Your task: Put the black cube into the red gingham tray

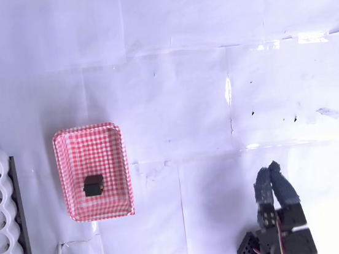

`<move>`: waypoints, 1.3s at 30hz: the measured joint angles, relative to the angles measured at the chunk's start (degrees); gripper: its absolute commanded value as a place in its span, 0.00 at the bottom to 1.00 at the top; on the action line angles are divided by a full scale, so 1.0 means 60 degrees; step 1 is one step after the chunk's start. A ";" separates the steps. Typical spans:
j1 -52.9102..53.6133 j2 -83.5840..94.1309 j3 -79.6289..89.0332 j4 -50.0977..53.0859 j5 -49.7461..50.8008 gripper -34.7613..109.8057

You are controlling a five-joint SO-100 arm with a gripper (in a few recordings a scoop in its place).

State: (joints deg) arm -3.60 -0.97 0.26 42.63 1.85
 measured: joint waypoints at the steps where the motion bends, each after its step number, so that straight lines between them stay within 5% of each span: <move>1: -0.0073 -0.0161 -0.0015 0.0527 0.0073 0.24; 11: 0.0454 -0.1216 -0.0015 0.4937 0.1069 0.25; 39: 0.0132 -0.1479 -0.0015 0.5200 0.0527 0.25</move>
State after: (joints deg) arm -2.81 -9.84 0.18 73.83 5.01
